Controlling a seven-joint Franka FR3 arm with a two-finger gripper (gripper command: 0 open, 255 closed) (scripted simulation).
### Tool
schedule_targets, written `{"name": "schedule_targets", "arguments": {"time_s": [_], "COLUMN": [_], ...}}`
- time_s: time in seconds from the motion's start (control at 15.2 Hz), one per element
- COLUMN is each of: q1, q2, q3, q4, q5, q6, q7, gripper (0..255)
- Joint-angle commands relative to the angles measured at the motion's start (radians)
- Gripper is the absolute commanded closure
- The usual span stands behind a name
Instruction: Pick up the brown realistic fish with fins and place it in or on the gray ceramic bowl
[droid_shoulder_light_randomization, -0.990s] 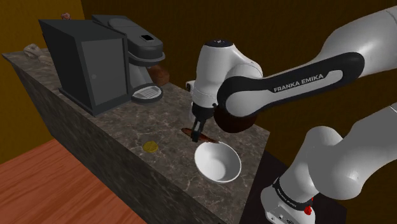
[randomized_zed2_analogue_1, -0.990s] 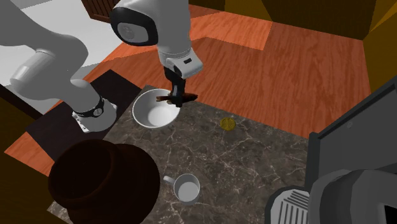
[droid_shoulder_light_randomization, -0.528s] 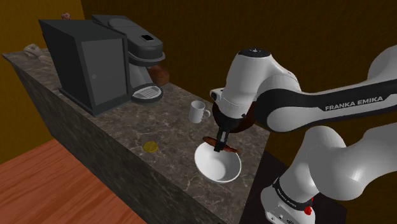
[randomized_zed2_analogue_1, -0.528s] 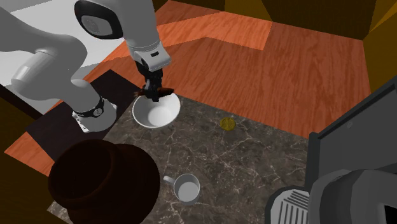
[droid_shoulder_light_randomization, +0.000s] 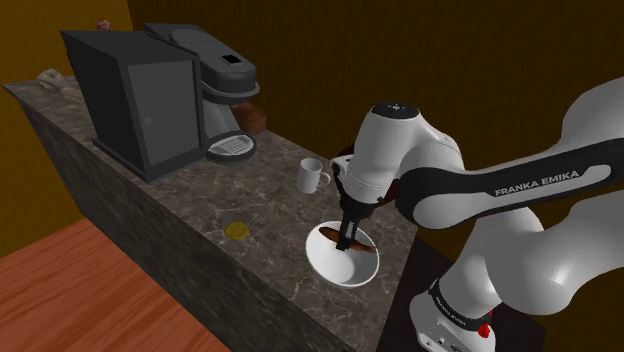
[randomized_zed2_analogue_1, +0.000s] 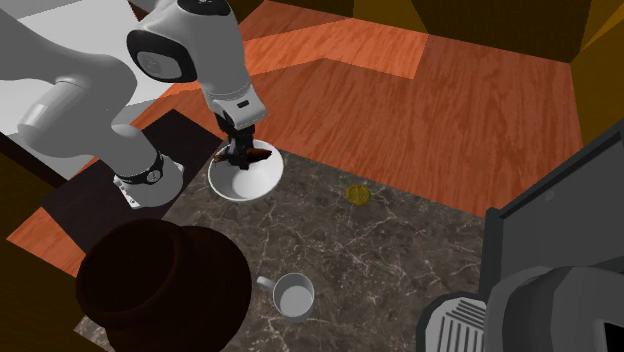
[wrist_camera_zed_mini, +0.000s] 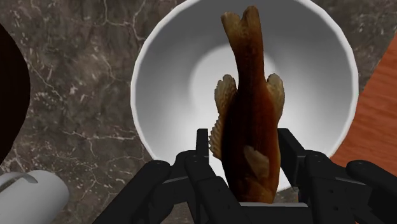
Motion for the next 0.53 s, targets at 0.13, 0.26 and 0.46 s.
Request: {"name": "schedule_targets", "arguments": {"time_s": [0.13, 0.26, 0.46], "q1": [-0.002, -0.004, -0.004], "q2": [0.049, 0.079, 0.079], "q3": [0.008, 0.012, 0.012], "q4": [-0.028, -0.044, -0.044], "q5": [0.001, 0.001, 0.001], "q6": [0.078, 0.124, 0.124], "q7": [0.005, 0.009, 0.009], "gripper": [255, 255, 255]}}
